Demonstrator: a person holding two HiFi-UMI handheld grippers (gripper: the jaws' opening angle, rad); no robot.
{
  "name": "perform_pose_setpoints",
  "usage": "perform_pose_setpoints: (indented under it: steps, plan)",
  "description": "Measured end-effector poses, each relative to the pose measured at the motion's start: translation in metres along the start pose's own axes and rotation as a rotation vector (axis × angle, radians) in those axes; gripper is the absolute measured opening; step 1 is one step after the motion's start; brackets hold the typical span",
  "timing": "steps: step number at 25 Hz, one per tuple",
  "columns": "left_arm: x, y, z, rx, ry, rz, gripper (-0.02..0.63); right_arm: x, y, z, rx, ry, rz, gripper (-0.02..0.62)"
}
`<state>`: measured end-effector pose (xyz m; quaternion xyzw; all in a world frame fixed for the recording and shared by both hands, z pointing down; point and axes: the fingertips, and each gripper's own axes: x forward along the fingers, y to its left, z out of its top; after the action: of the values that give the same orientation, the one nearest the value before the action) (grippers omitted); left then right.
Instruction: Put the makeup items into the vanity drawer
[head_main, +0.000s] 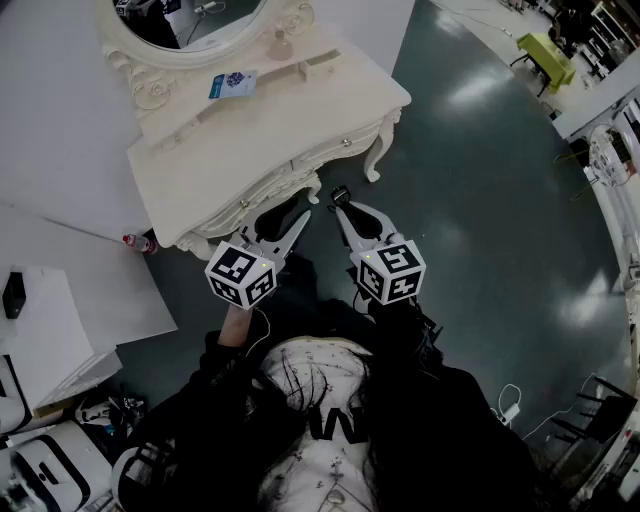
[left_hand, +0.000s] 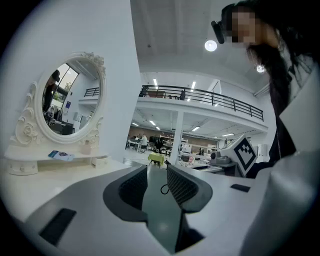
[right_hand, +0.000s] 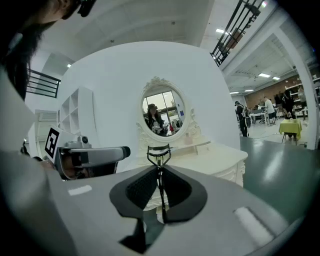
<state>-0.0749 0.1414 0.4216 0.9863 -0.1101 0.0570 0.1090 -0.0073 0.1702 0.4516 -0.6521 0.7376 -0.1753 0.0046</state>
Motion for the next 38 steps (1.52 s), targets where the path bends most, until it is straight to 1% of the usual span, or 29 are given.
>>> perform_pose_setpoints:
  steps: [7,13,26,33,38]
  plan:
    - [0.007,0.012,0.001,-0.004,0.01,0.007,0.123,0.011,-0.008,0.002,0.006,0.003,0.002,0.043]
    - [0.024,0.033,0.005,-0.007,0.025,-0.004,0.123,0.032,-0.022,0.007,0.012,0.009,-0.01,0.043]
    - [0.084,0.11,0.036,-0.015,0.029,-0.046,0.123,0.109,-0.069,0.04,0.021,0.036,-0.043,0.041]
    - [0.098,0.161,0.05,-0.011,0.035,-0.067,0.123,0.159,-0.073,0.054,0.016,0.058,-0.057,0.041]
    - [0.098,0.201,0.057,-0.018,0.033,-0.077,0.123,0.197,-0.067,0.06,0.011,0.071,-0.067,0.04]
